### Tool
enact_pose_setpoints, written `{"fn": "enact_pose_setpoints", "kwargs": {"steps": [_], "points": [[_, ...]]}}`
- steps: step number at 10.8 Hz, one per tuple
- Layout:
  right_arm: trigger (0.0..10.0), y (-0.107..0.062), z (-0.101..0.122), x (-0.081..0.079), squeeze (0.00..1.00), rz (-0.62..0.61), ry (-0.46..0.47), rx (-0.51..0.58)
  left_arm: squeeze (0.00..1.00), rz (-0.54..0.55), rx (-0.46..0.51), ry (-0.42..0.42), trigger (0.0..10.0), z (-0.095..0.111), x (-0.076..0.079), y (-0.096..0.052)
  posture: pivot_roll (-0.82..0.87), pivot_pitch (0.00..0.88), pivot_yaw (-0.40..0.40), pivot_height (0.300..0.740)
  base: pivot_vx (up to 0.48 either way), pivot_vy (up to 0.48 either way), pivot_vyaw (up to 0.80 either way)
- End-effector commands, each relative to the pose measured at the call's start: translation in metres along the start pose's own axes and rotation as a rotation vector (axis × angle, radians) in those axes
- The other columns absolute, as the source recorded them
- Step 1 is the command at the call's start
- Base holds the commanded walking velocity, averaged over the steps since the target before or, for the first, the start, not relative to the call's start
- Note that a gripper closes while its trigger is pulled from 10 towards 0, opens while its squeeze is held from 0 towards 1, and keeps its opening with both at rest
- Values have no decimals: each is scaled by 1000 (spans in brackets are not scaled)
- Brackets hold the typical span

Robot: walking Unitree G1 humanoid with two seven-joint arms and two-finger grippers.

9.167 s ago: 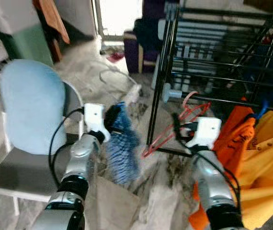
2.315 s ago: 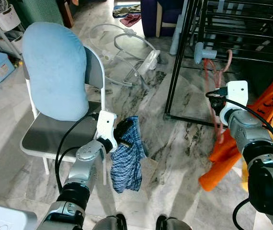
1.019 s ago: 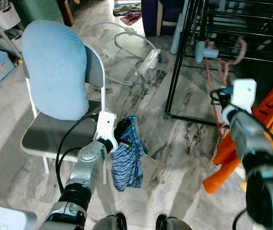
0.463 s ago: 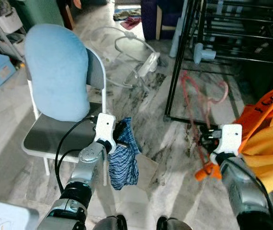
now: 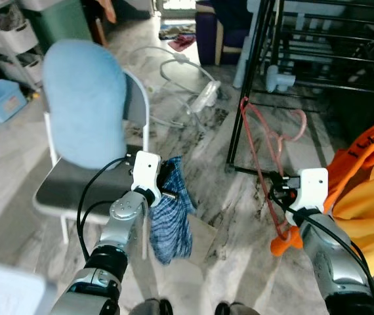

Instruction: Hang hanger

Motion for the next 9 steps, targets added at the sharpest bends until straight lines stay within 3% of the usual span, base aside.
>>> {"fn": "enact_pose_setpoints", "kwargs": {"steps": [1, 3, 5, 9], "points": [[10000, 2, 1, -5, 0, 20, -10, -3, 0, 6, -1, 14, 10000, 1, -2, -1, -94, 46, 42, 740, -424, 0, 0], [10000, 7, 3, -12, 0, 34, -14, -2, 0, 3, 7, 30, 10000, 4, -5, -1, -80, 49, 48, 740, -439, 0, 0], [10000, 8, 1, -16, 0, 45, -26, -8, 0, 50, 16, 44, 10000, 4, -21, -8, -82, 58, 49, 740, -433, 0, 0], [10000, 4, -3, -13, 0, 38, -38, -18, 0, 62, -3, 64, 10000, 1, -31, -13, -97, 76, 56, 740, -424, 0, 0]]}}
Point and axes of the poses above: a point about 5 cm out from each wrist's last joint towards the gripper, its own y axis pointing out of the wrist towards the gripper, its own z axis along the axis of the wrist's last joint, x = y × z, the point moved 3 cm from there along y, pointing out of the wrist towards the gripper, and after that the axes turned 4 degrees about -y, right-handed, at the moved point
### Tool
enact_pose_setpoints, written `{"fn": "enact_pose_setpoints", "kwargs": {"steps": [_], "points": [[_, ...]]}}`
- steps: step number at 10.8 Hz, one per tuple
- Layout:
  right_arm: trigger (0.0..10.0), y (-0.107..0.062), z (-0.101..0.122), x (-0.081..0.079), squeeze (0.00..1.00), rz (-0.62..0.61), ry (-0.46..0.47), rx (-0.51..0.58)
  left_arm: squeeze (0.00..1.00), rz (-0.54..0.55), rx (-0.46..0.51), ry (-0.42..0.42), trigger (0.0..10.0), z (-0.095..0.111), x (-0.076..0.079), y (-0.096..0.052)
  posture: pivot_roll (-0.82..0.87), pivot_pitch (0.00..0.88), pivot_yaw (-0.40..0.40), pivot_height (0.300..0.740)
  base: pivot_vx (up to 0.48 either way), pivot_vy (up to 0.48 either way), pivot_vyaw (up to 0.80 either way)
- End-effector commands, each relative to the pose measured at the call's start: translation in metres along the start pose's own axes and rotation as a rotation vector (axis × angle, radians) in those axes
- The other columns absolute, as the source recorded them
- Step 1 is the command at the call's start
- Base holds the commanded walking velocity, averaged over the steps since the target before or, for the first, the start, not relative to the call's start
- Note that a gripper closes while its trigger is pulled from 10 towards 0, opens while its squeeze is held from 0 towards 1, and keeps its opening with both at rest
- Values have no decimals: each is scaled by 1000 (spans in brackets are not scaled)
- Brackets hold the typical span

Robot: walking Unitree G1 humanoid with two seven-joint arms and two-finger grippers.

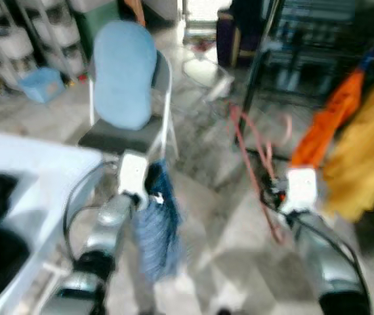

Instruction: Hang hanger

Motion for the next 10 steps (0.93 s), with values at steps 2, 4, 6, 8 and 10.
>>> {"fn": "enact_pose_setpoints", "kwargs": {"steps": [2, 4, 6, 8, 10], "points": [[10000, -2, 2, 3, 0, -9, -3, 7, 0, -21, 15, 10, 10000, 5, 3, 2, -100, 85, 60, 740, -377, 0, 0], [10000, -3, 1, 3, 0, -16, 6, 7, 0, -39, 31, 21, 10000, 9, 3, 2, -100, 94, 61, 740, -131, 0, 0], [10000, -7, 3, 12, 0, -21, -54, 19, 0, -156, 165, 165, 10000, 37, 7, -1, -91, 106, 49, 740, 0, 0, 0], [10000, -9, 13, 20, 0, 20, -106, 58, 0, -222, 197, 340, 10000, 65, -11, -2, -85, 118, 55, 740, 0, 0, 0], [10000, -17, 17, 20, 0, 144, -122, 57, 0, -253, 202, 578, 10000, 92, -32, -4, -74, 118, 53, 740, 0, 0, 0]]}}
Point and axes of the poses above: a point about 5 cm out from each wrist's last joint towards the gripper, its own y axis pointing out of the wrist towards the gripper, its own z axis along the axis of the wrist's last joint, x = y × z, the point moved 3 cm from there along y, pointing out of the wrist towards the gripper, and after that the axes turned 4 degrees about -y, right-handed, at the moved point
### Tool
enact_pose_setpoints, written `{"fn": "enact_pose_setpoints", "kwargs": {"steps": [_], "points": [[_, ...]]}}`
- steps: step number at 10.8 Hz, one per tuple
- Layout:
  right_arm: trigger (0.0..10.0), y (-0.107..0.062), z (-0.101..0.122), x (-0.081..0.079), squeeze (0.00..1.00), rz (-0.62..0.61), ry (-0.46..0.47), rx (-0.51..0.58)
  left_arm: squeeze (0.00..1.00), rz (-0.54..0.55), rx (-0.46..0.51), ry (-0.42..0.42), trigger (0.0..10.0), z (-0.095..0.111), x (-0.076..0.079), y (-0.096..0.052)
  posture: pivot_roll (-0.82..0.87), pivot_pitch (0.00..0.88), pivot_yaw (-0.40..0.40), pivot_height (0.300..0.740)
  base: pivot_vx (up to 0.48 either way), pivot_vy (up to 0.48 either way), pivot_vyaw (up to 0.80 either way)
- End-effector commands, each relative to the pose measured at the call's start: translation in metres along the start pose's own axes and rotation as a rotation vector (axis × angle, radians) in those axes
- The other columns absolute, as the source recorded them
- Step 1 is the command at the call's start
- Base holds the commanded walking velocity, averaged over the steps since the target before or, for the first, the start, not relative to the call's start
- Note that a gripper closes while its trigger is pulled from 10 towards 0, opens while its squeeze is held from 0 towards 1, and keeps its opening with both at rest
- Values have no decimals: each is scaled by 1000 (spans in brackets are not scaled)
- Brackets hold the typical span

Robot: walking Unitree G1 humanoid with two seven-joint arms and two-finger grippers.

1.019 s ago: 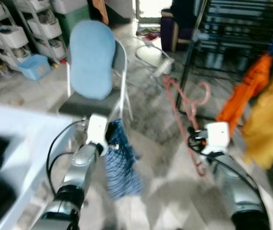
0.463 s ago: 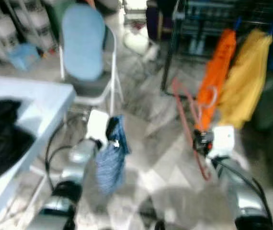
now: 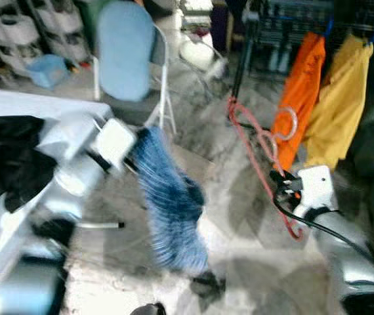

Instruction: Hang hanger

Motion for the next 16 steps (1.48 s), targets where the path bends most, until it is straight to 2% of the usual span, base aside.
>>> {"fn": "enact_pose_setpoints", "kwargs": {"steps": [1, 2, 3, 5, 9, 11, 13, 16], "points": [[10000, -3, 7, -4, 0, 76, -7, 19, 0, -53, -4, 110, 10000, 5, 1, 2, -72, 116, 55, 740, 0, 0, 0], [10000, -9, 8, -1, 0, 120, -15, 15, 0, -67, -13, 197, 10000, 8, -4, 3, -71, 114, 57, 740, 0, 0, 0], [10000, -17, 8, -1, 0, 188, -13, 8, 0, -55, -11, 241, 10000, 12, -10, 4, -75, 114, 60, 740, 0, 0, 0], [10000, -34, 5, -13, 0, 348, 10, -24, 0, -67, 8, 259, 10000, 15, -8, 9, -84, 117, 64, 740, 0, 0, 0], [10000, -47, -5, -29, 0, 460, 64, -82, 0, -100, 32, 258, 10000, 14, 5, 13, -88, 121, 63, 740, 0, 0, 0], [10000, -53, -11, -36, 0, 521, 40, -127, 0, -94, 28, 257, 10000, 11, 7, 13, -90, 125, 60, 740, 0, 0, 0], [10000, -61, -14, -31, 0, 558, 4, -186, 0, -89, 1, 268, 10000, 6, 6, 11, -89, 129, 57, 740, 0, 0, 0], [10000, -67, -10, -13, 0, 523, -39, -207, 0, -104, -85, 279, 10000, -9, 7, 7, -95, 136, 65, 740, 0, 0, 0]]}}
Point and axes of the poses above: a point about 5 cm out from each wrist's last joint towards the gripper, its own y axis pointing out of the wrist towards the gripper, its own z axis along the axis of the wrist's last joint, x = y × z, the point moved 3 cm from there along y, pointing out of the wrist towards the gripper, and after that the axes turned 4 degrees about -y, right-handed, at the moved point
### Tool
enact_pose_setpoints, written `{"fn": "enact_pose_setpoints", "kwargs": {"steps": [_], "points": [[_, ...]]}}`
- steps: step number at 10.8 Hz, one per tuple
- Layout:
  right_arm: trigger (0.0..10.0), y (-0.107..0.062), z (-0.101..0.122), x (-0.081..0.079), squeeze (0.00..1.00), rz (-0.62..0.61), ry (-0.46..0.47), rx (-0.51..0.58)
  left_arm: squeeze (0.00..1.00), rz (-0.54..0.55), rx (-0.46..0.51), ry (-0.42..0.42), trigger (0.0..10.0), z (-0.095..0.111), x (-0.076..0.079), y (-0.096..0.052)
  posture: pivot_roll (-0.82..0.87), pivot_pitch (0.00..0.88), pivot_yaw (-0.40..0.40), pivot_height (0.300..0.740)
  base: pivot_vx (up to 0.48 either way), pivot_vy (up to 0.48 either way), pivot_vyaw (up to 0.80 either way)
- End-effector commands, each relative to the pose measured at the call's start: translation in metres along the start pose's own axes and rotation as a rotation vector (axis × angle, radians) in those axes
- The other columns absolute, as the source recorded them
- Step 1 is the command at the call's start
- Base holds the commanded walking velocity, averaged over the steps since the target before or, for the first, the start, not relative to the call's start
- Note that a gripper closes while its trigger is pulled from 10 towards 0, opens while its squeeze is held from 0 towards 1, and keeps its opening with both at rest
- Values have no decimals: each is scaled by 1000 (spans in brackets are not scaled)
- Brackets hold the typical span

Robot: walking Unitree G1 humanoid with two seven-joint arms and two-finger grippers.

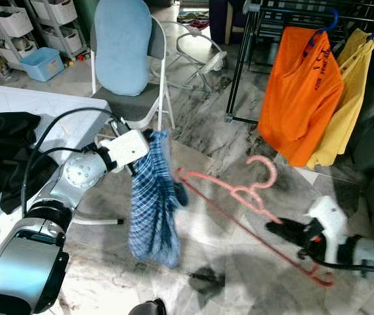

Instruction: Hang hanger

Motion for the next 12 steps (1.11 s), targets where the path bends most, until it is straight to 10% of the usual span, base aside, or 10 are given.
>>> {"fn": "enact_pose_setpoints", "kwargs": {"steps": [1, 12], "points": [[10000, -3, 8, -3, 0, 26, -25, 20, 0, -3, -10, 22, 10000, 0, -4, -1, -98, 138, 67, 740, 0, 0, 0], [10000, 28, 6, -5, 0, 82, -50, 11, 0, -92, 145, -52, 10000, 21, 23, 8, -79, 158, 78, 740, 0, 0, 0]]}}
Point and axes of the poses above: a point about 5 cm out from each wrist's last joint towards the gripper, its own y axis pointing out of the wrist towards the gripper, its own z axis along the axis of the wrist's last joint, x = y × z, the point moved 3 cm from there along y, pointing out of the wrist towards the gripper, and after that the axes turned 4 degrees about -y, right-handed, at the moved point
